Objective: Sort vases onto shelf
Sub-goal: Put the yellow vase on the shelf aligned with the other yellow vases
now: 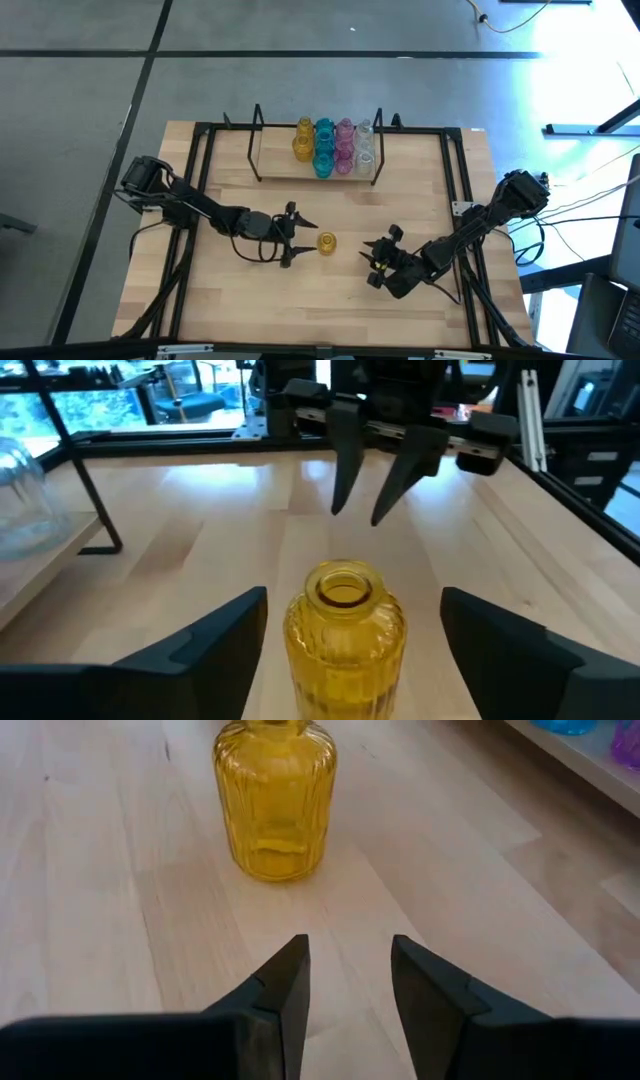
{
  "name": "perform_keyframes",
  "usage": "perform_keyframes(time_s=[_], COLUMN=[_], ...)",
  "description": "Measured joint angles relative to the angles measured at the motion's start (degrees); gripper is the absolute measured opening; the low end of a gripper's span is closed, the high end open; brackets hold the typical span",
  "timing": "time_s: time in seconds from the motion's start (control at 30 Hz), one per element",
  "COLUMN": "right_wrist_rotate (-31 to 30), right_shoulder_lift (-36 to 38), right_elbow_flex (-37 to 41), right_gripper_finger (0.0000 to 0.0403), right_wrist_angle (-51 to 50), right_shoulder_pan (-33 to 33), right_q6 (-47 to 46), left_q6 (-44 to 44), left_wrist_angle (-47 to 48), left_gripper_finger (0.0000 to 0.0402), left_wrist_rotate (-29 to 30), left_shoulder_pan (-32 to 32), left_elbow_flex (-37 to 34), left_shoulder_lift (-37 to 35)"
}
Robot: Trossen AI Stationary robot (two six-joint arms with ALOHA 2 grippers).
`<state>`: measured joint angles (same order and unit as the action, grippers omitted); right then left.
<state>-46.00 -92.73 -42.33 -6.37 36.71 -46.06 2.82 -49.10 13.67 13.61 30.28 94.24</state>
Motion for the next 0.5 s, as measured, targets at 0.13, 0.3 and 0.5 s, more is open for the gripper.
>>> perform_keyframes(time_s=[0.13,0.3,0.5], right_wrist_rotate=[-0.08,-1.41,-1.61], right_shoulder_lift=[-0.33,-2.14,-3.19], right_elbow_flex=[0.0,0.0,0.0], right_gripper_finger=[0.0127,0.0127,0.0127], right_wrist_angle=[-0.02,0.48,0.63], right_shoulder_pan=[0.0,0.0,0.0], right_q6=[0.02,0.02,0.02], left_q6=[0.17,0.76,1.61], left_wrist_angle=[-0.98,-1.26,0.86], left_gripper_finger=[0.0296,0.0293,0.0293], left_wrist_rotate=[0.38,0.33,-2.28], left_shoulder_pan=[0.28,-0.83,-2.17], left_elbow_flex=[-0.02,0.55,2.03], left_shoulder_lift=[0.0,-0.07,0.14])
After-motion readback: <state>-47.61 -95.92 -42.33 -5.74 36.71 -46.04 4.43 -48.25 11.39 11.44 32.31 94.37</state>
